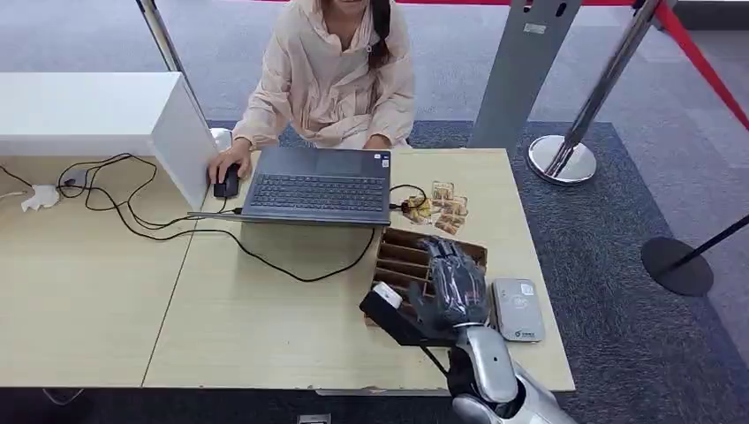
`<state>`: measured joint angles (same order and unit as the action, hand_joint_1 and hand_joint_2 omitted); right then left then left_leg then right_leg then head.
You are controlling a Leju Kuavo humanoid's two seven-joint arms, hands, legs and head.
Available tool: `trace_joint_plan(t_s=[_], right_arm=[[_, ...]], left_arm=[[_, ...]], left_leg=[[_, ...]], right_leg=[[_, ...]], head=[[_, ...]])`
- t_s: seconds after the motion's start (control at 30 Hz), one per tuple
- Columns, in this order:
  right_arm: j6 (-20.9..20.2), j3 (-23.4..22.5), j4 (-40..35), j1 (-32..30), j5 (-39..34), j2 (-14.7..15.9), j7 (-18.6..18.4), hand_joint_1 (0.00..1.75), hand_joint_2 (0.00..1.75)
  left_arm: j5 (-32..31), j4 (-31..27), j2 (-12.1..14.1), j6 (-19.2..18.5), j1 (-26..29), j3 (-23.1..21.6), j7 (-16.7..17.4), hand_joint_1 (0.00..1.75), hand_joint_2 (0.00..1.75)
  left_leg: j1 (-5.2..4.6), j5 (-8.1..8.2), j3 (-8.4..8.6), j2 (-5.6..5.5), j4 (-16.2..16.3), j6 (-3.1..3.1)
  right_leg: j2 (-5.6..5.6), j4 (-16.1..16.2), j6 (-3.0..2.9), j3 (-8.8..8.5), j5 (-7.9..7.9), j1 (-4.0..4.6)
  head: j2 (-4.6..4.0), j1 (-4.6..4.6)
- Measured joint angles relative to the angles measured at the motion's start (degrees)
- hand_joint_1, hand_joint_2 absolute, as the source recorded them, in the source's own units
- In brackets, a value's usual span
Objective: Pass the card to the sensor for recognition and then transmit it.
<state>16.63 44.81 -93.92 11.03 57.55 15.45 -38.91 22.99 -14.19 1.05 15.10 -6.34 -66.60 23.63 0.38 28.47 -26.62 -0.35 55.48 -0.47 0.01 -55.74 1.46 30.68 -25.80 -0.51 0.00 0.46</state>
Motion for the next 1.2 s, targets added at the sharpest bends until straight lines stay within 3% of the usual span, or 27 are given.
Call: trace_joint_plan(t_s=[0.7, 1.2], right_arm=[[0.1, 0.9, 0.9, -0.8, -0.1, -0.2, 0.0, 0.59, 1.75], [0.2, 0.9, 2.7, -1.8, -0.8, 0.0, -0.5, 0.70, 1.75]], left_arm=[[0.5, 0.0, 0.0, 0.3, 0.0, 0.0, 0.0, 0.00, 0.00], [0.5, 0.0, 0.1, 0.8, 0.0, 0.0, 0.0, 0.00, 0.00]], left_leg=[[0.00, 0.00, 0.01, 0.01, 0.0, 0.00], [0.00, 0.00, 0.02, 0.01, 0.0, 0.00]], right_leg=[[0.00, 0.0, 0.00, 0.00, 0.00, 0.00], [0.00, 0.0, 0.00, 0.00, 0.00, 0.00]], head=[[0.00, 0.00], [0.00, 0.00]])
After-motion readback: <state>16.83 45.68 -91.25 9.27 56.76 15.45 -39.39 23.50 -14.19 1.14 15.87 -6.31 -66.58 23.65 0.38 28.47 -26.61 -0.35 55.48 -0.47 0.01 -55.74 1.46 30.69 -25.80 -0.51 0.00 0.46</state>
